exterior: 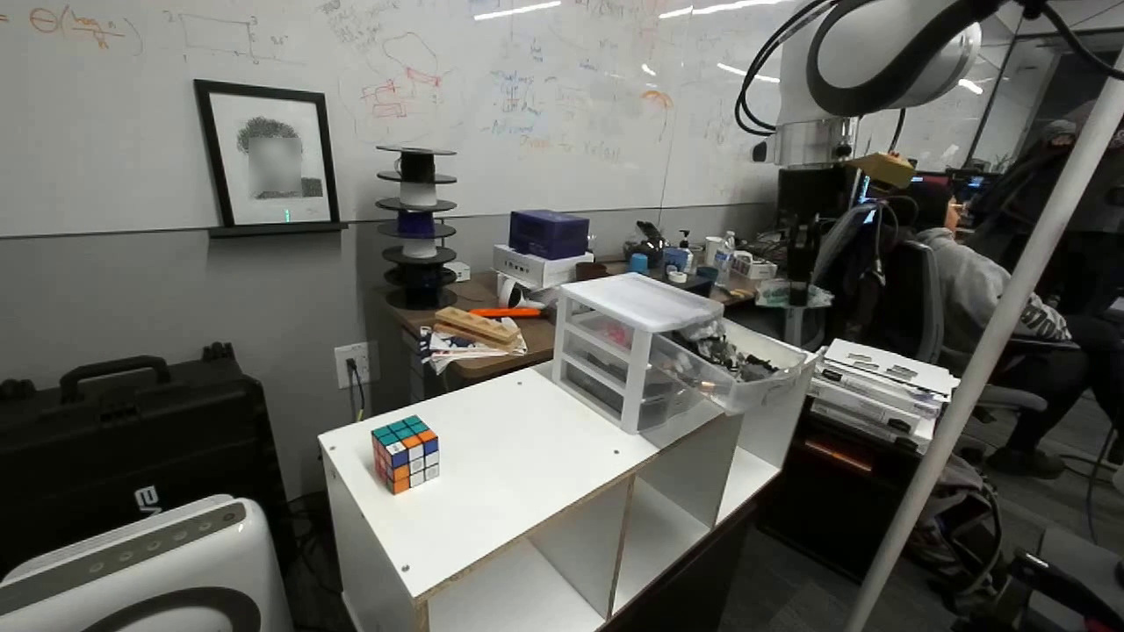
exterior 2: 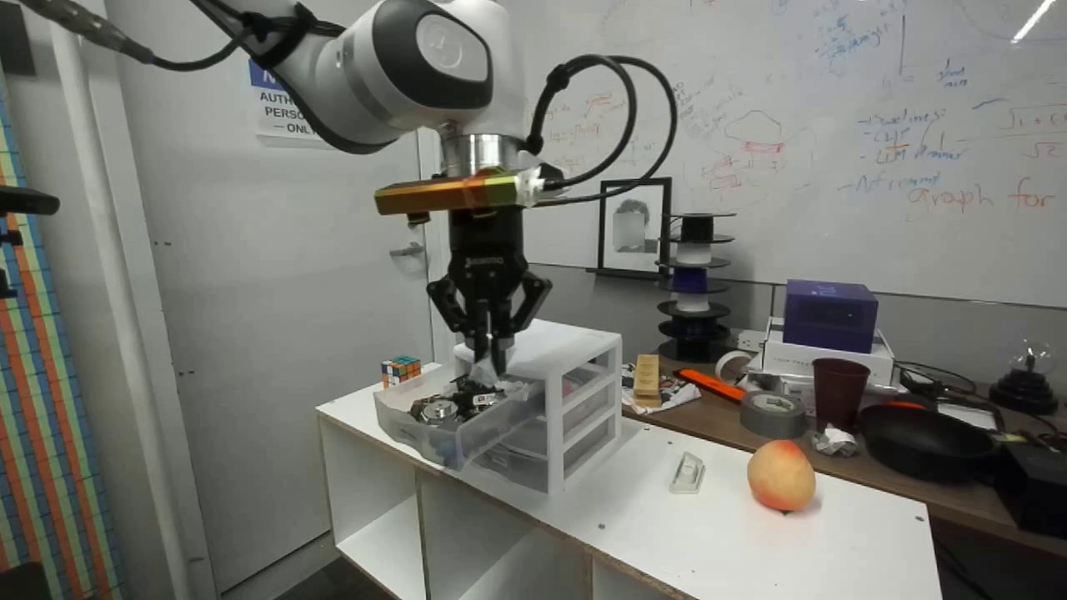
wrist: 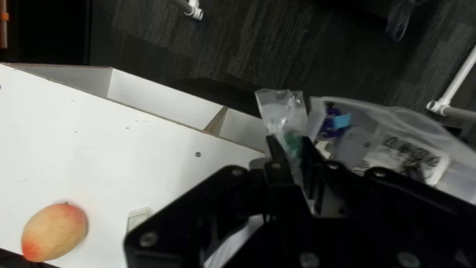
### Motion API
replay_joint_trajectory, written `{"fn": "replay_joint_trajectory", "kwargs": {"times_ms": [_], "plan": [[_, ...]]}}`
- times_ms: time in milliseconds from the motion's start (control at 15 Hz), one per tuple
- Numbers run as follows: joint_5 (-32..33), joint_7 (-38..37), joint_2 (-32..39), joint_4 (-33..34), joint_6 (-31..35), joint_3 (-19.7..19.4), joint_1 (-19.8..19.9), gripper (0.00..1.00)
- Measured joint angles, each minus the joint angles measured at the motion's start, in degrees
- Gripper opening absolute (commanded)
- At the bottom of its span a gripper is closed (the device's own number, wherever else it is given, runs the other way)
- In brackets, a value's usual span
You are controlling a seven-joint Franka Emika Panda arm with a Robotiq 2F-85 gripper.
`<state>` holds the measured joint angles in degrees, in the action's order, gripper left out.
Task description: Put the plastic bag and white object in the open drawer and then close the drawer
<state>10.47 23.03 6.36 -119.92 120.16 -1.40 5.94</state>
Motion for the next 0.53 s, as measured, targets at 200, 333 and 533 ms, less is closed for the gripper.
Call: {"fn": "replay_joint_trajectory", "kwargs": {"times_ms": [200, 333, 533], "plan": [[0.0, 0.0, -2.7, -3.9, -1.3, 1.2, -2.4, 0.13], [-0.5, 0.0, -2.4, -5.7, 1.7, 1.3, -3.2, 0.11], [-1.8, 0.0, -0.6, -7.1, 8.0, 1.3, -3.2, 0.11]]}}
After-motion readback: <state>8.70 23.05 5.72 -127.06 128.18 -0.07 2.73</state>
